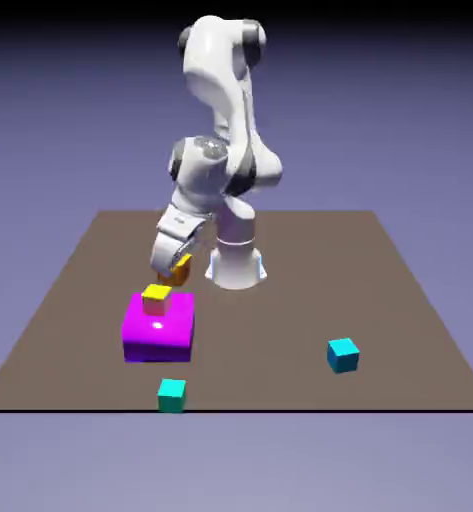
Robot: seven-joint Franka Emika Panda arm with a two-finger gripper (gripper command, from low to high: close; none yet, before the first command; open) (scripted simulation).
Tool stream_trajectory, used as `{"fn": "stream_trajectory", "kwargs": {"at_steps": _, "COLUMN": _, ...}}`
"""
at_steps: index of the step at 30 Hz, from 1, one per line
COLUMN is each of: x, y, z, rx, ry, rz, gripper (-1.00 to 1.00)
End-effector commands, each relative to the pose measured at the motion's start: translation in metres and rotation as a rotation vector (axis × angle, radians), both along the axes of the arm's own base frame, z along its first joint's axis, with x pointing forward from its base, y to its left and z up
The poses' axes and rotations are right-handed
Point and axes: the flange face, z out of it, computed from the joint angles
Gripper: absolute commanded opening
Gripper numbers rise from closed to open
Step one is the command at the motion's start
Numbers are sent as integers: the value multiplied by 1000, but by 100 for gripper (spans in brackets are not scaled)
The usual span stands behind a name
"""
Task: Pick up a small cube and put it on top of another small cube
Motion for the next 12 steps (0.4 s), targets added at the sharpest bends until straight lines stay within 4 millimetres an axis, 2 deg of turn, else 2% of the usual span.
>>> {"fn": "stream_trajectory", "kwargs": {"at_steps": 1, "x": -14, "y": -11, "z": -1, "rx": 23, "ry": -3, "rz": -39, "gripper": -100}}
{"fn": "stream_trajectory", "kwargs": {"at_steps": 3, "x": -17, "y": -13, "z": -1, "rx": 28, "ry": -3, "rz": -48, "gripper": -100}}
{"fn": "stream_trajectory", "kwargs": {"at_steps": 9, "x": -22, "y": -24, "z": -69, "rx": 28, "ry": -3, "rz": -48, "gripper": -100}}
{"fn": "stream_trajectory", "kwargs": {"at_steps": 10, "x": -22, "y": -24, "z": -69, "rx": 28, "ry": -3, "rz": -48, "gripper": 100}}
{"fn": "stream_trajectory", "kwargs": {"at_steps": 11, "x": -22, "y": -24, "z": -69, "rx": 28, "ry": -3, "rz": -48, "gripper": 100}}
{"fn": "stream_trajectory", "kwargs": {"at_steps": 12, "x": -20, "y": -22, "z": -58, "rx": 27, "ry": -3, "rz": -47, "gripper": 100}}
